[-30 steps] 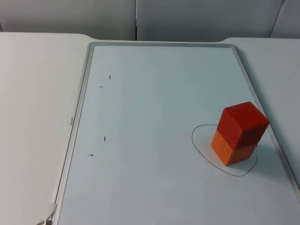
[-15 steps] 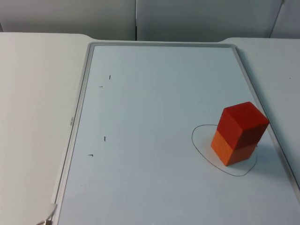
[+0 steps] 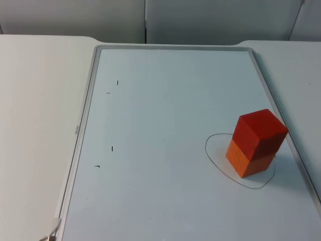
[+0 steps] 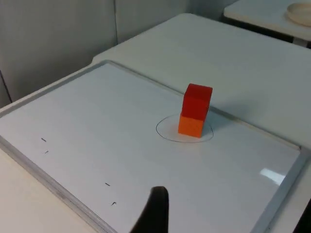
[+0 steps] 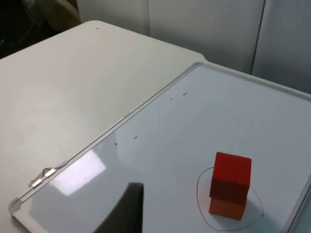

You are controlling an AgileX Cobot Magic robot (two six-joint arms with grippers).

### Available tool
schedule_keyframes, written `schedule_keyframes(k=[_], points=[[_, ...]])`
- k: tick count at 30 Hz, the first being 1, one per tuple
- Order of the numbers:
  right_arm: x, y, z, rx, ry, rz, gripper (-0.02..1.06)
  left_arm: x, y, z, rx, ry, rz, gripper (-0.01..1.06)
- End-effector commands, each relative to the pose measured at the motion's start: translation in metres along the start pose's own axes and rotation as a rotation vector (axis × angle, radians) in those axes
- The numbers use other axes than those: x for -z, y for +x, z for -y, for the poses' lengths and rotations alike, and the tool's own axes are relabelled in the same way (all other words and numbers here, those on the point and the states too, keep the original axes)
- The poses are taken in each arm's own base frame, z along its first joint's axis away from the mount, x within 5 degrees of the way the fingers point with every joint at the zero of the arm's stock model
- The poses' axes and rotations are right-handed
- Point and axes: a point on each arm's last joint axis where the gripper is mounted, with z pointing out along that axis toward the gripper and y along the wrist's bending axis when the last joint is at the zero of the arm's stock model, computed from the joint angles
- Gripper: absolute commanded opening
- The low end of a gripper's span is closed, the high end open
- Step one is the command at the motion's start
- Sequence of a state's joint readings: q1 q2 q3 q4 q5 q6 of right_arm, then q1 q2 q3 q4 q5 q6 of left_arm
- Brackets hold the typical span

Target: Pick up one cube with the left hand and another cube with the right hand. First place the cube in the right hand at the target position, then stack the cube in the left hand on top.

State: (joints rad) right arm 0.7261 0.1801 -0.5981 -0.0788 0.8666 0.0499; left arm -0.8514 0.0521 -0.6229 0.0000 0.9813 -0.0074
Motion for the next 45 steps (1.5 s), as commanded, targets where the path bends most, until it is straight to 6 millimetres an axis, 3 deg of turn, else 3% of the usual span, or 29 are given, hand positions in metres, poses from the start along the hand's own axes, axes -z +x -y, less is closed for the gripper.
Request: schedule_keyframes(k=[1,10,24,28,30,45], points=[[-0.002,0.006,-0.001,-0.006,-0.009,0.004,1.04,0.004,0.011,-0.001,0.025,-0.005,0.006,0.81],[0.012,0.02,0.0,-0.005,-0.007,0.063,1.04,-0.009,0.035,-0.005,0.023,-0.058,-0.171,0.81],[0.021,0.033,0.001,-0.016,-0.002,0.007,1.04,-0.014,0.036,-0.006,-0.046,-0.058,-0.157,0.81],[0.021,0.034,0.001,-0.016,-0.002,0.003,1.04,-0.014,0.036,-0.006,-0.046,-0.058,-0.156,0.93],[0.021,0.034,0.001,-0.027,-0.002,0.003,1.04,-0.014,0.036,-0.007,-0.043,-0.066,-0.156,1.05],[0.021,0.039,0.002,-0.029,0.001,-0.057,1.04,-0.014,0.036,-0.007,-0.044,-0.068,-0.156,1.05]])
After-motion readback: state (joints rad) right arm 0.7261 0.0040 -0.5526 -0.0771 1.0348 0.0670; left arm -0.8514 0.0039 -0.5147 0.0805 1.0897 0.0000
